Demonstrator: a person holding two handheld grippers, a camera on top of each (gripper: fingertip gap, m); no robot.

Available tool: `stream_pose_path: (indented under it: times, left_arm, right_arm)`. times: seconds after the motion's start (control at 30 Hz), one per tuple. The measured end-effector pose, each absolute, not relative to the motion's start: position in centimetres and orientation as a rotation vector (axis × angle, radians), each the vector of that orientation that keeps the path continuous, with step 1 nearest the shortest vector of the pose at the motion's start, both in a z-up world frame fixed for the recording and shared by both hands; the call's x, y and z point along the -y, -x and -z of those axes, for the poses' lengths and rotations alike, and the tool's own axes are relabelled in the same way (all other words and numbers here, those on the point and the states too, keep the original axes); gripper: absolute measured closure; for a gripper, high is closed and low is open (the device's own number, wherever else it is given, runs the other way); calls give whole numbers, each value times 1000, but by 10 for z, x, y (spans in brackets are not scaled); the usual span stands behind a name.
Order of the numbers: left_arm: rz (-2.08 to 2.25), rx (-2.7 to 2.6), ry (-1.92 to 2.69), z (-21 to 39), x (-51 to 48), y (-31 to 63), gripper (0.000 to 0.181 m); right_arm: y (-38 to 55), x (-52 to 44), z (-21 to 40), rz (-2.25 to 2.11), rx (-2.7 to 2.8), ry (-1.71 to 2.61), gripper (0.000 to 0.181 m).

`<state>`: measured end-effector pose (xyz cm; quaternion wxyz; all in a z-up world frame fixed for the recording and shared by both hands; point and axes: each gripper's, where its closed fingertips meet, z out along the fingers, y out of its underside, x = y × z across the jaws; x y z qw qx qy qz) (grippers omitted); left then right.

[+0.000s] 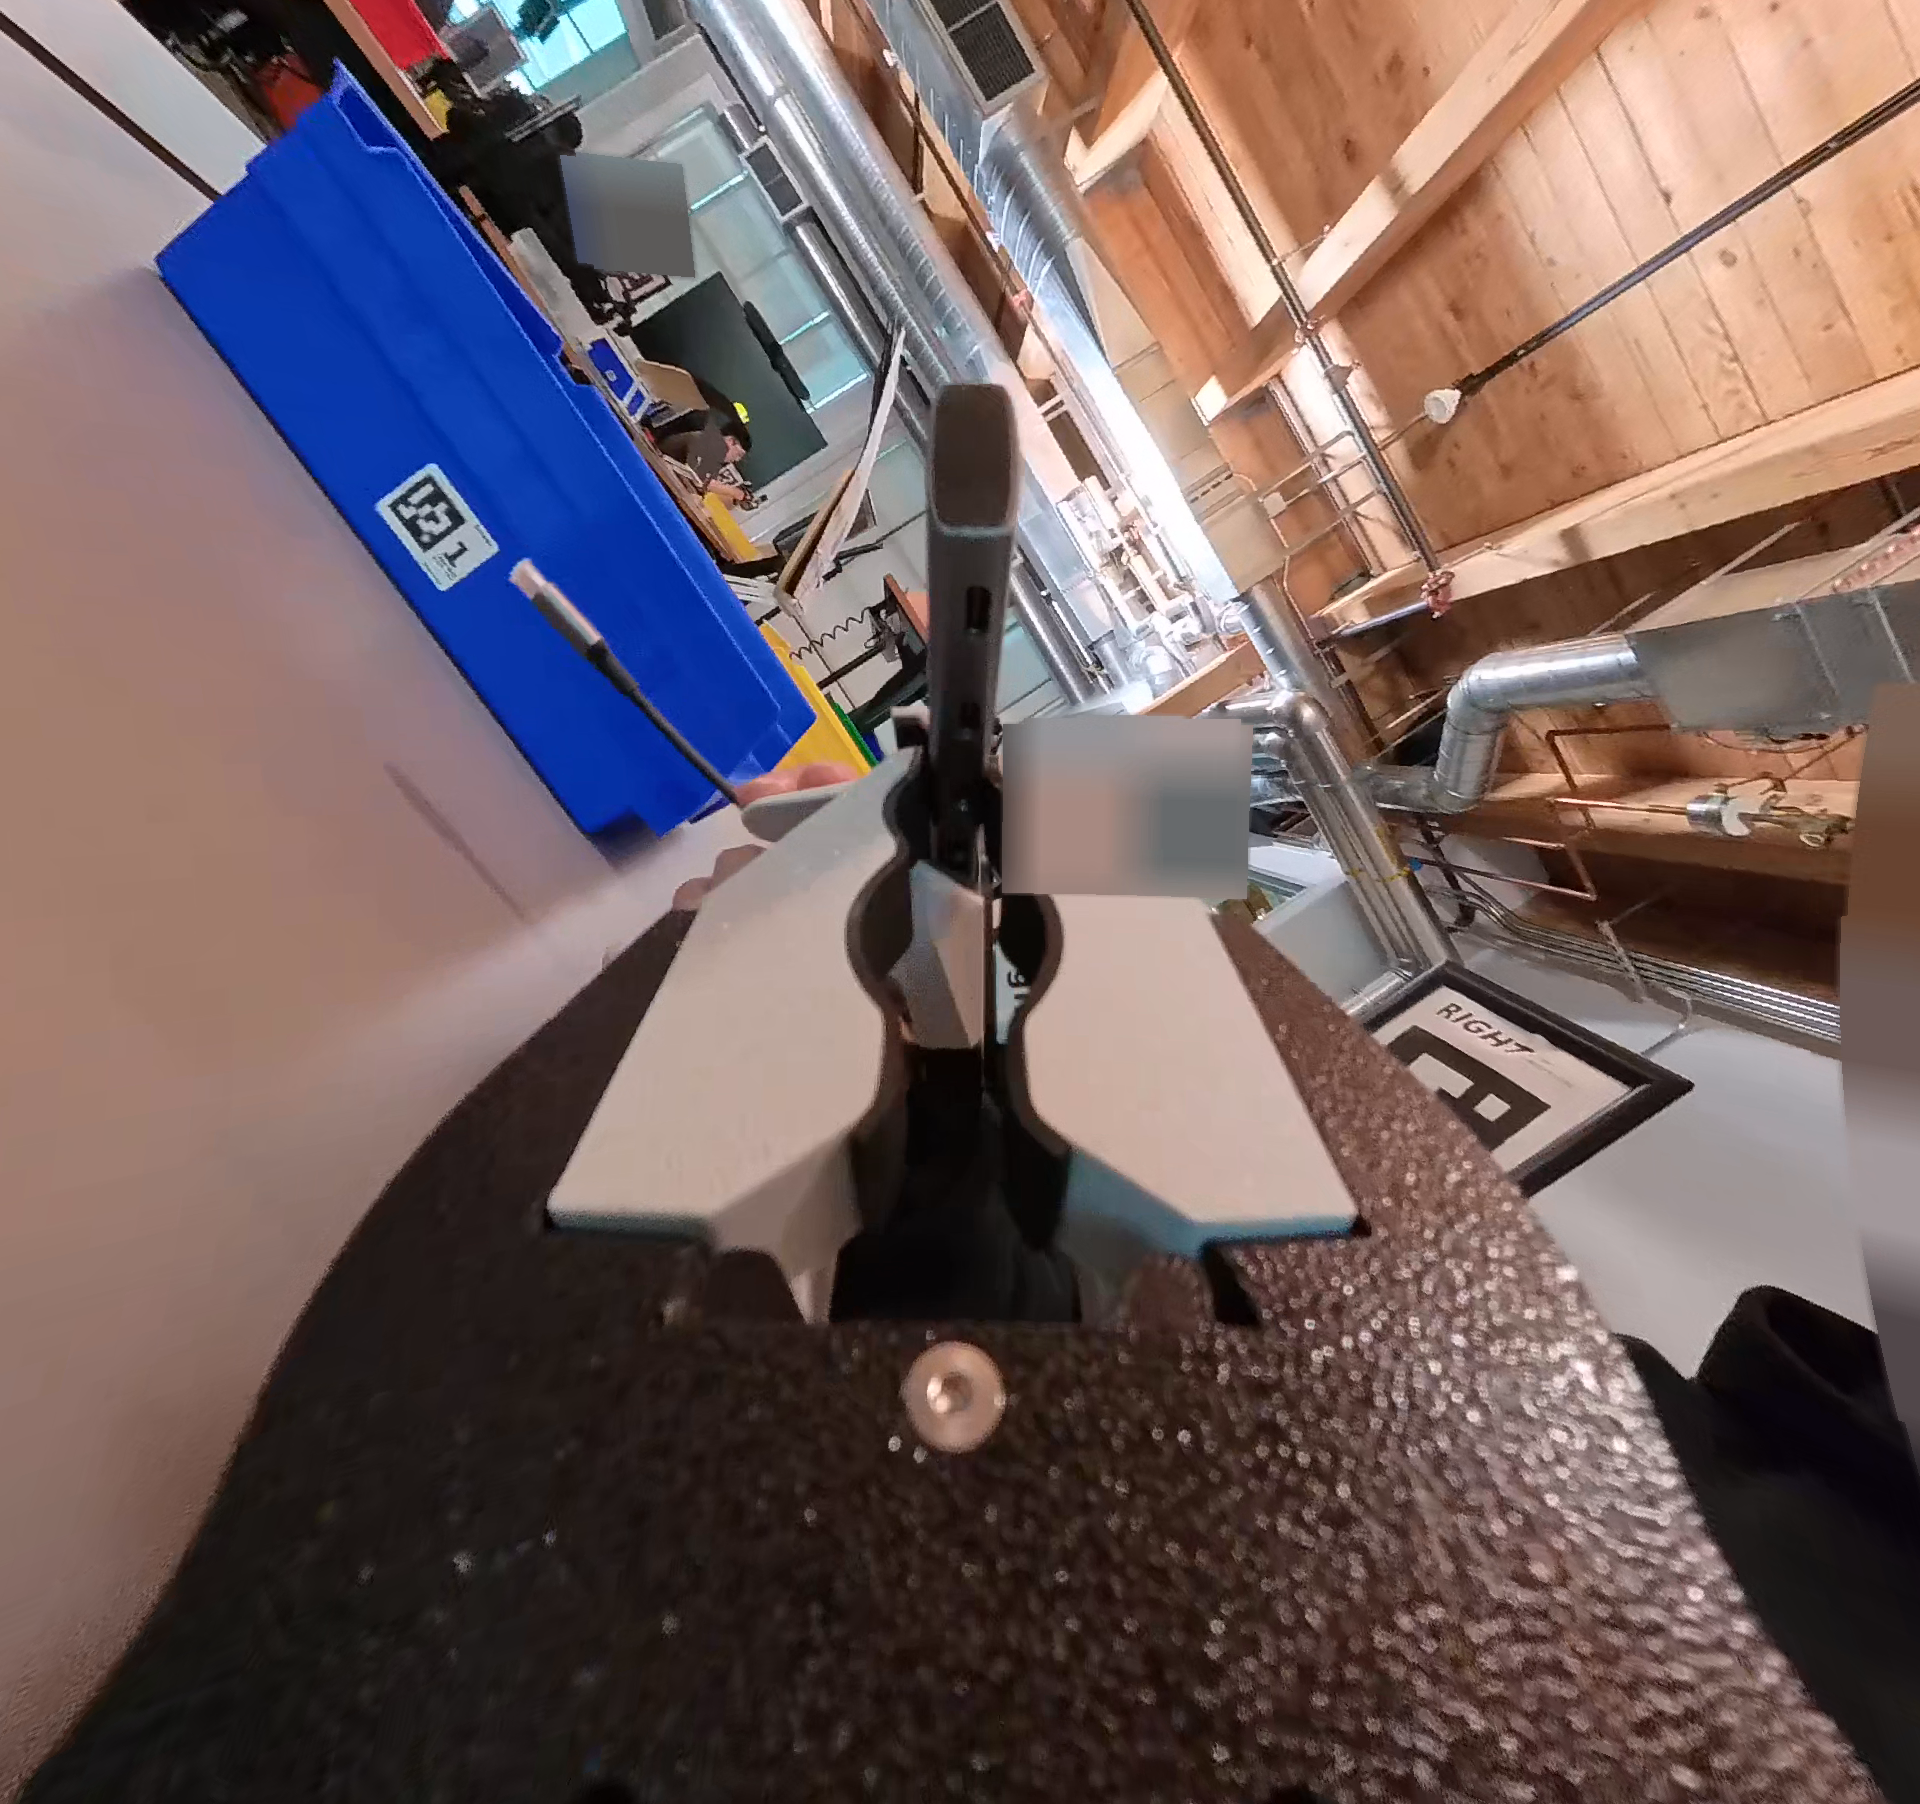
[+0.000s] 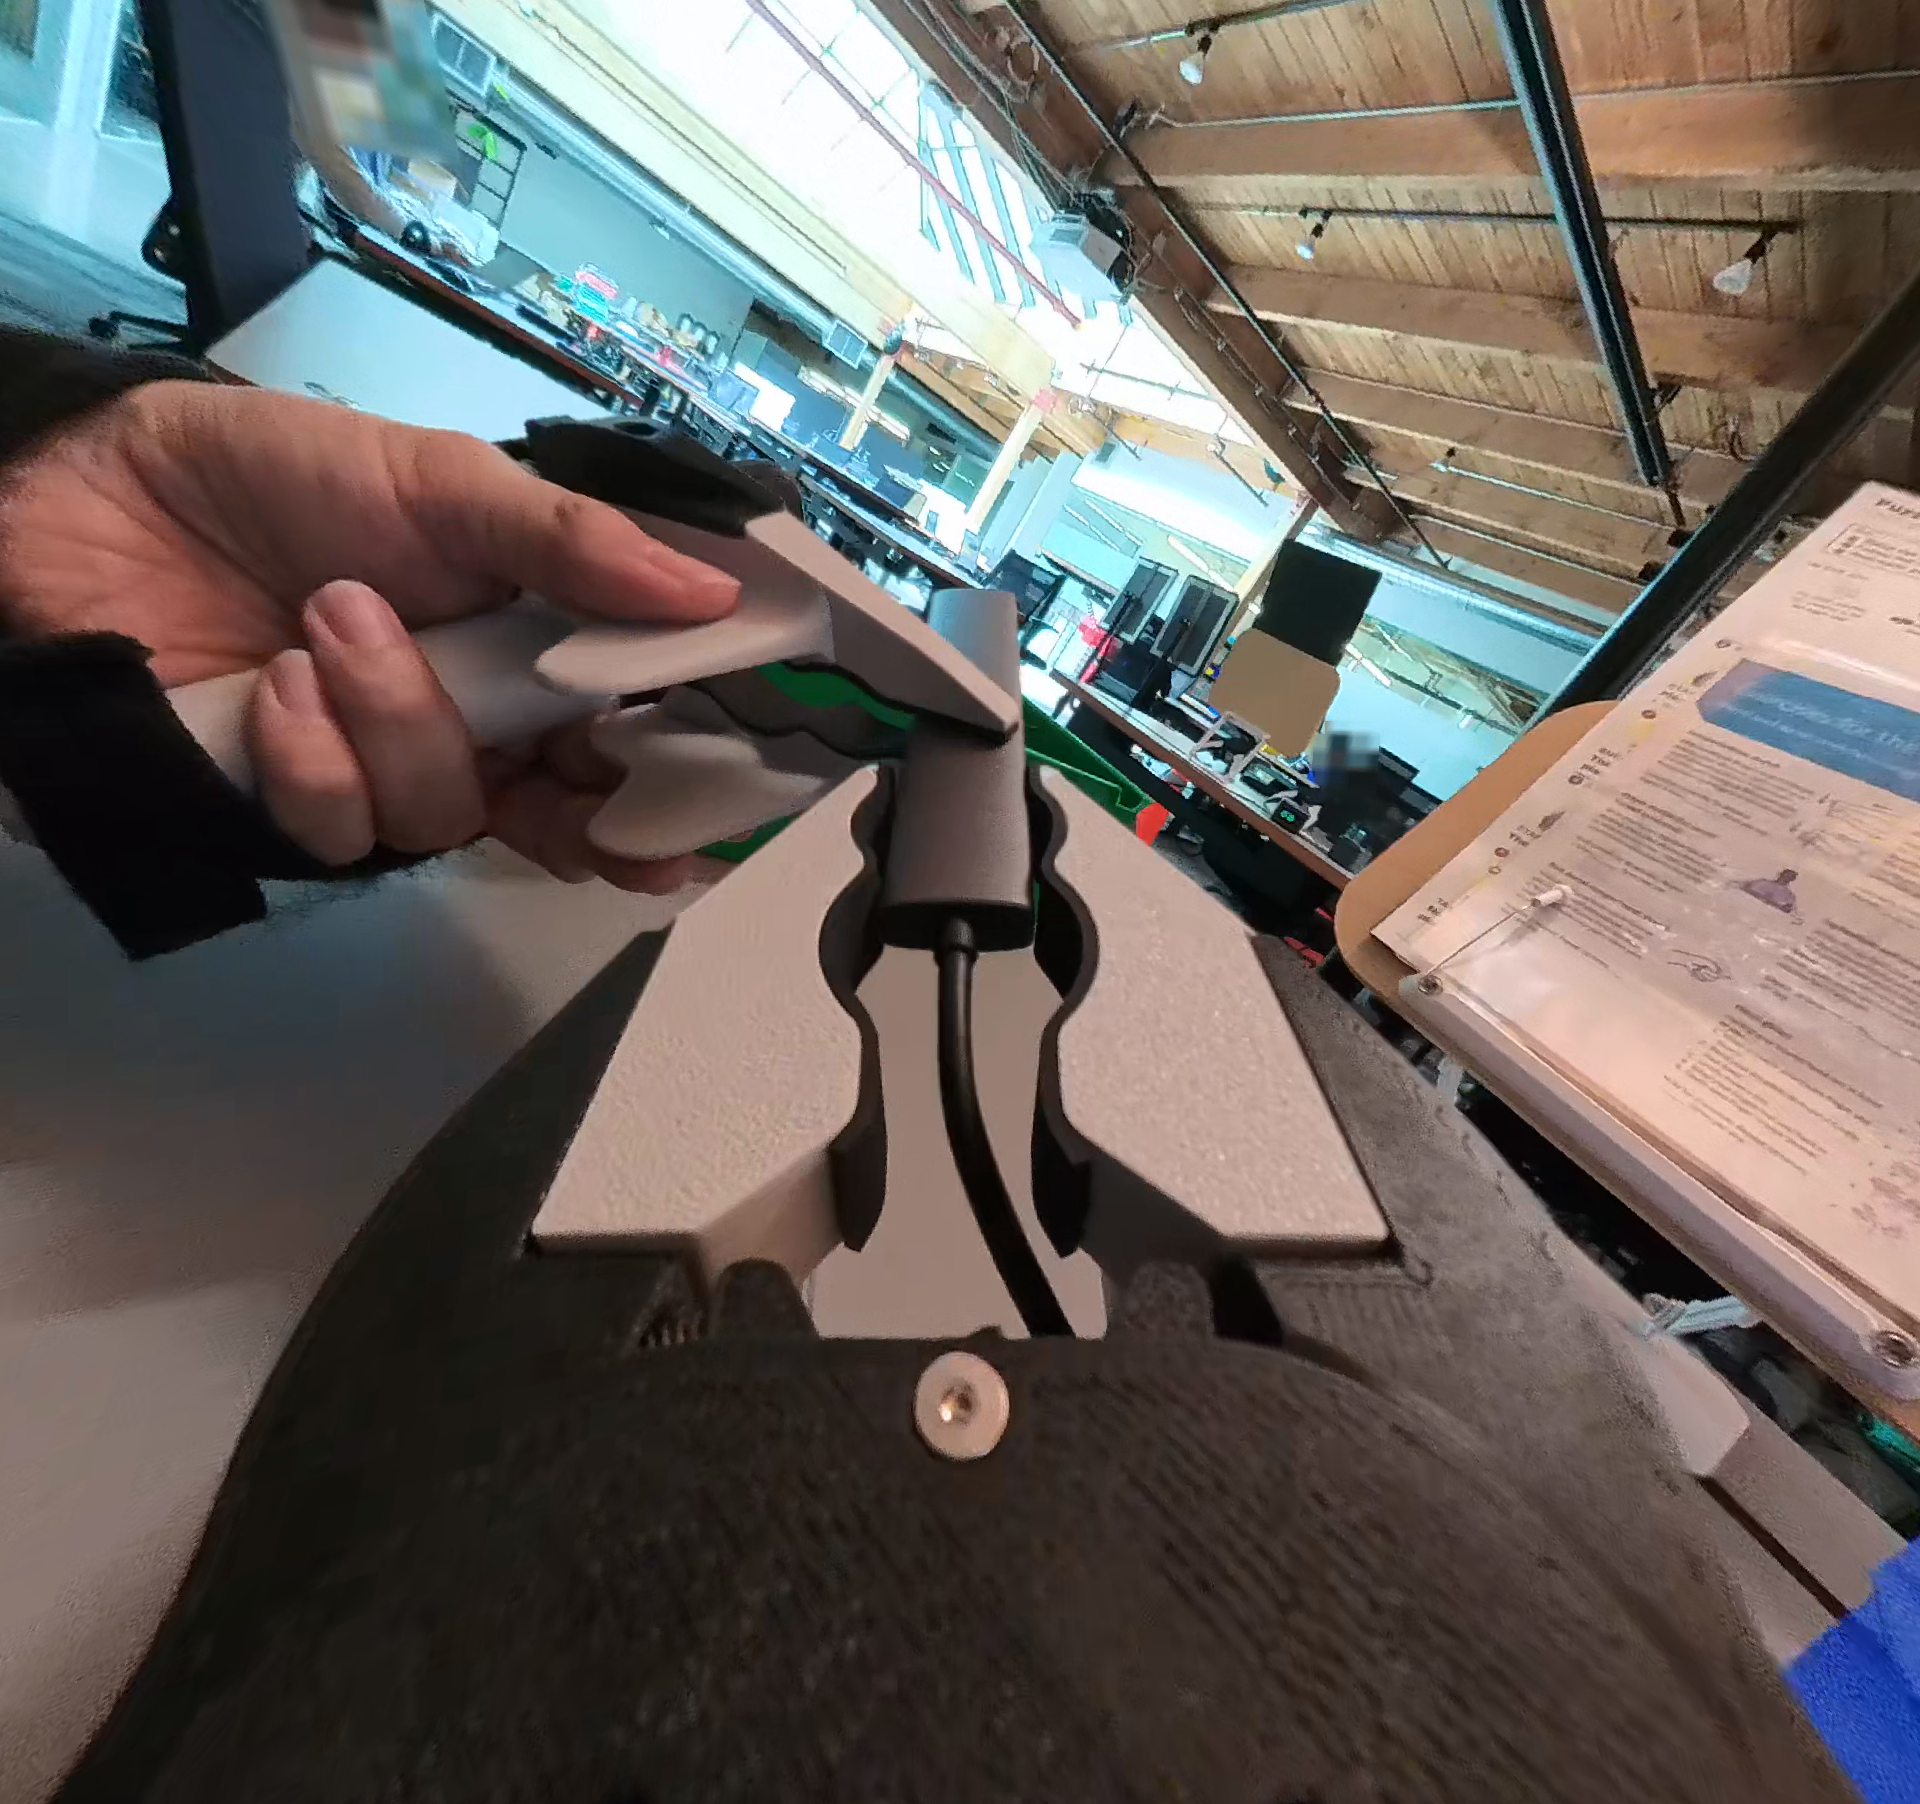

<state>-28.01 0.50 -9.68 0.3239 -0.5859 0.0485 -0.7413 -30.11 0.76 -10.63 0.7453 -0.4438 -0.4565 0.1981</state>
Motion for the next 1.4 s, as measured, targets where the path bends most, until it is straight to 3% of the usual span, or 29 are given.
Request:
stream_pose_path:
  times: [0.23,0.4,0.57,0.63,0.77,1.0,1.07,1.17,1.27,1.4]
  left_arm:
    - [1765,-194,1476,76,-7,293,167]
    - [925,-474,1493,44,-19,364,157]
    - [90,-438,1791,77,-48,514,153]
    - [66,-373,1934,101,-49,548,151]
    - [195,-240,2078,134,-64,561,129]
    - [293,-32,2219,173,-124,555,127]
    - [281,51,2231,175,-135,562,133]
    - [320,130,2225,179,-148,569,158]
    - [352,180,2180,180,-153,574,168]
    - [308,-88,1936,126,-140,550,178]
  right_arm:
    - [289,-16,90,-516,841,1047,159]
    - [254,-33,77,-529,656,1073,159]
    - [255,-39,85,-379,696,1086,159]
    - [257,-39,85,-360,703,1081,159]
    - [257,-42,89,-359,703,1097,159]
    - [256,-43,93,-350,716,1105,159]
    - [258,-41,93,-356,726,1104,159]
    - [259,-41,94,-361,734,1105,159]
    - [259,-41,92,-355,731,1100,159]
    - [254,-42,89,-355,701,1099,159]
